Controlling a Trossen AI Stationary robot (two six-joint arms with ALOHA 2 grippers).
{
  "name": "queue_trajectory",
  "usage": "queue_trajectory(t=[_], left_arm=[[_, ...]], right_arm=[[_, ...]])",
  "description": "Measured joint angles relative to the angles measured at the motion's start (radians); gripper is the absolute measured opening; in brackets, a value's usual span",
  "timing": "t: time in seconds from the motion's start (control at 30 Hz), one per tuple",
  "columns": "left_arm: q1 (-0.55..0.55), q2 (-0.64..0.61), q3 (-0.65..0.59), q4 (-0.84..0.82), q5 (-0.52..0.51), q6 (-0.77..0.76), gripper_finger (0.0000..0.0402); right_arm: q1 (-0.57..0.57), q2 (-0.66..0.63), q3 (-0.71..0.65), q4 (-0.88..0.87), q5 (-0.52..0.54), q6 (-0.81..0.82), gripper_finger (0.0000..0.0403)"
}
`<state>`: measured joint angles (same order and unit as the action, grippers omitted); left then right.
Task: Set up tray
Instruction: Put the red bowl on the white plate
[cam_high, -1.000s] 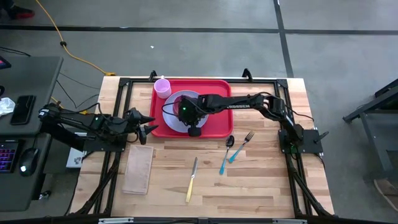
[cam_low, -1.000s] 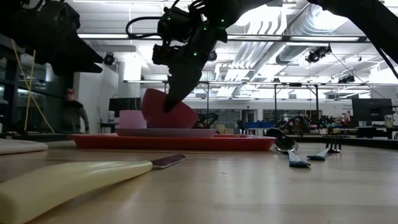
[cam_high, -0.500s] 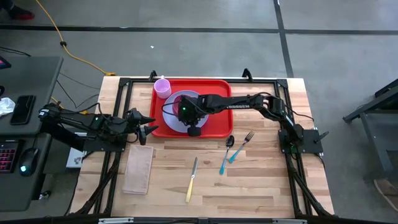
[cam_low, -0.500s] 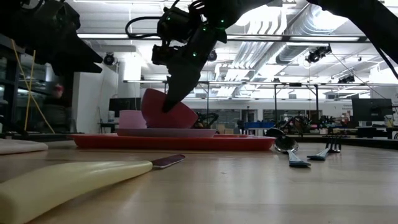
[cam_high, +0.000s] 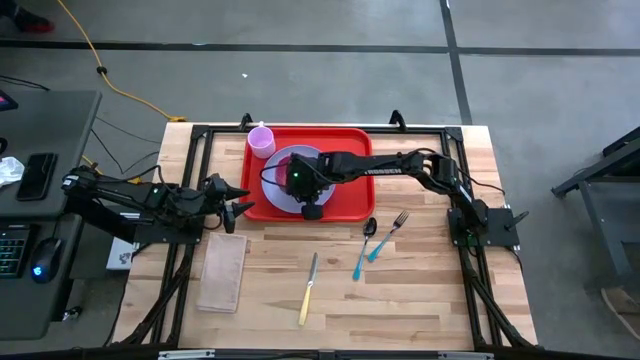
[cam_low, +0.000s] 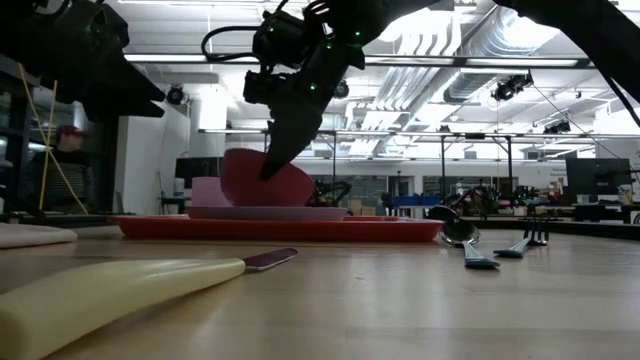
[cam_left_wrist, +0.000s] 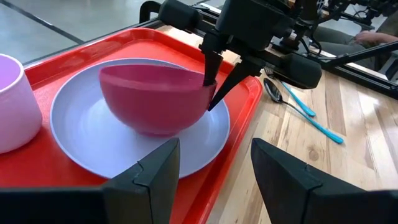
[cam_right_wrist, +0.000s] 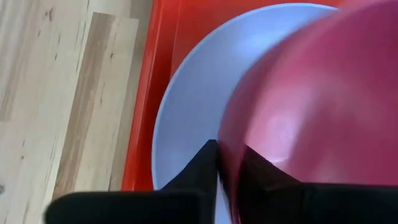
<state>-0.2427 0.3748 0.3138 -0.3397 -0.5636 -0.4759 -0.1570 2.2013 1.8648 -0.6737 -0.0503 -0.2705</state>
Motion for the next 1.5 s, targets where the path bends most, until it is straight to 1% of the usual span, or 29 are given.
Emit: queue_trajectory(t=[0.2,0.37,1.23,1.5], left_arm=[[0.0,0.0,0.0,0.0,0.0,0.0,0.023],[0.0,0.0,0.0,0.0,0.0,0.0,0.023],[0.0,0.0,0.0,-0.003,0.0,0.0,0.023],[0.0,0.0,0.0,-0.003,-0.001,0.0,0.023]], right_arm=[[0.0,0.0,0.0,0.002,0.074,0.0,0.0079],[0.0,0.0,0.0,0.005,0.112,0.0,0.0099],[0.0,0.0,0.0,-0.064,0.161,-0.008,0.0103],[0.0,-0.002,0.0,-0.117,0.201,-0.012,0.0103]])
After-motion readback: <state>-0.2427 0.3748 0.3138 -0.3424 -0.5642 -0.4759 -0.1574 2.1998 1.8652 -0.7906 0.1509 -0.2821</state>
